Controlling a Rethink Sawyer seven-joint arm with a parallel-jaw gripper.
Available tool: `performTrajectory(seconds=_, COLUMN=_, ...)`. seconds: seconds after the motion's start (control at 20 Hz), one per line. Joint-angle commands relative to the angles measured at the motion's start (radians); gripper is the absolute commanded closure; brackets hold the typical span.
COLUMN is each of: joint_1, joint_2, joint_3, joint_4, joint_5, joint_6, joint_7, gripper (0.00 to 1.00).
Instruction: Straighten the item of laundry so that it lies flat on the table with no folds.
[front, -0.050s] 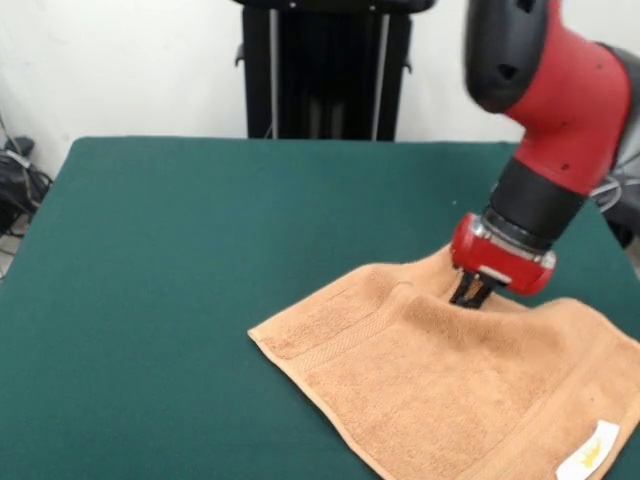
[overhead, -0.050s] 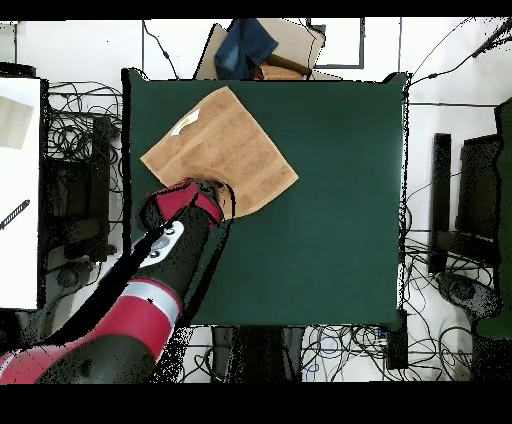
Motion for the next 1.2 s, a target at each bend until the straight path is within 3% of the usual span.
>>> performTrajectory(seconds=0.05, joint_1=-0.1, joint_2=-0.055, joint_3=0.279, joint_4=0.184, joint_5=0.022, joint_6=-0.137, joint_7=0.132, gripper=1.0)
performTrajectory(seconds=0.2, joint_1=-0.094, joint_2=-0.228, joint_3=0.291, joint_4=0.242, joint_5=0.071, joint_6=0.08, joint_7=0.101, gripper=1.0)
performTrajectory(seconds=0.5, joint_1=-0.088, joint_2=-0.294, joint_3=0.292, joint_4=0.255, joint_5=0.092, joint_6=0.222, joint_7=0.103, gripper=1.0)
performTrajectory(seconds=0.75, joint_1=-0.112, joint_2=-0.352, joint_3=0.34, joint_4=0.34, joint_5=0.097, joint_6=0.181, joint_7=0.097, gripper=1.0)
performTrajectory(seconds=1.2, joint_1=-0.161, joint_2=-0.393, joint_3=0.371, joint_4=0.399, joint_5=0.075, joint_6=0.102, joint_7=0.099, gripper=1.0)
